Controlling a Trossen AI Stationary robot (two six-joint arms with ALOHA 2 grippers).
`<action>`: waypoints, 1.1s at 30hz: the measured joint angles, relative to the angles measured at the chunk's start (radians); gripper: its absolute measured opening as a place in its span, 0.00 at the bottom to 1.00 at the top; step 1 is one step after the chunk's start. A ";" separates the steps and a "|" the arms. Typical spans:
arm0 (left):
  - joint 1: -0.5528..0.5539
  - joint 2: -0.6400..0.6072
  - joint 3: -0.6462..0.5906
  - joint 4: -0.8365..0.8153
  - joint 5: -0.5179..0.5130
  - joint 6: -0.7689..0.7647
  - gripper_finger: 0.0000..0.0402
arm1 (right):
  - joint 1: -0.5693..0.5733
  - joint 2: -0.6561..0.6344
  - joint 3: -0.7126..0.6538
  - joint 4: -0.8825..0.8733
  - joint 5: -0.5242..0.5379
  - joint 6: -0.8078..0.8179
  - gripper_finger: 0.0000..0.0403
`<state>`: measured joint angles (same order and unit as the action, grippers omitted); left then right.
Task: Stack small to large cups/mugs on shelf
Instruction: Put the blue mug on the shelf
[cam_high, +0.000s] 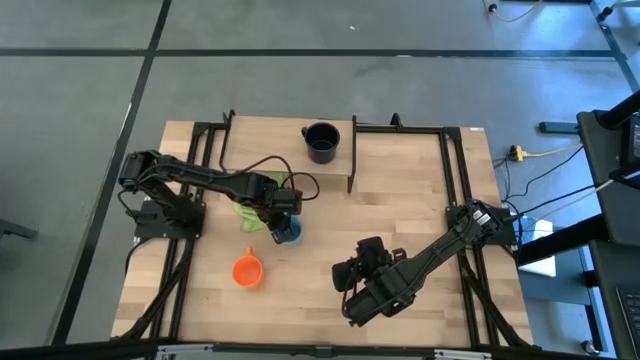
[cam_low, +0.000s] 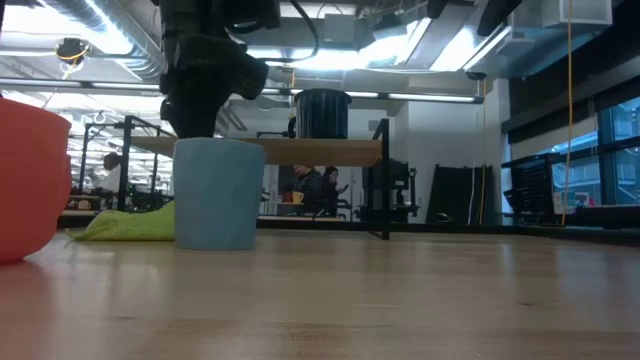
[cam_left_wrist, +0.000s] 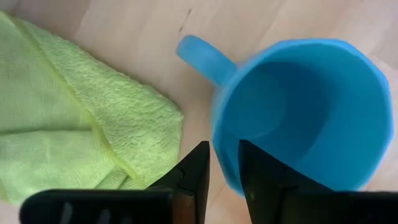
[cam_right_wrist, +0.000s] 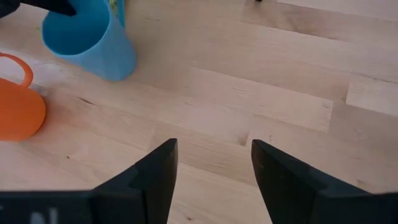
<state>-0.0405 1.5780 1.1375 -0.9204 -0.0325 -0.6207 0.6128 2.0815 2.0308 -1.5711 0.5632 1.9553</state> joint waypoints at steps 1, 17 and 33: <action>0.000 0.000 -0.003 0.004 -0.002 0.001 0.20 | 0.000 0.000 0.000 0.000 -0.001 0.000 0.51; -0.007 0.000 -0.031 0.017 -0.060 0.002 0.20 | 0.000 0.000 0.000 0.000 -0.008 -0.001 0.51; -0.003 0.024 -0.039 -0.041 -0.023 0.050 0.08 | 0.000 0.000 0.000 0.000 -0.008 -0.001 0.51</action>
<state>-0.0433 1.6016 1.0985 -0.9614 -0.0555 -0.5704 0.6127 2.0811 2.0308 -1.5711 0.5552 1.9541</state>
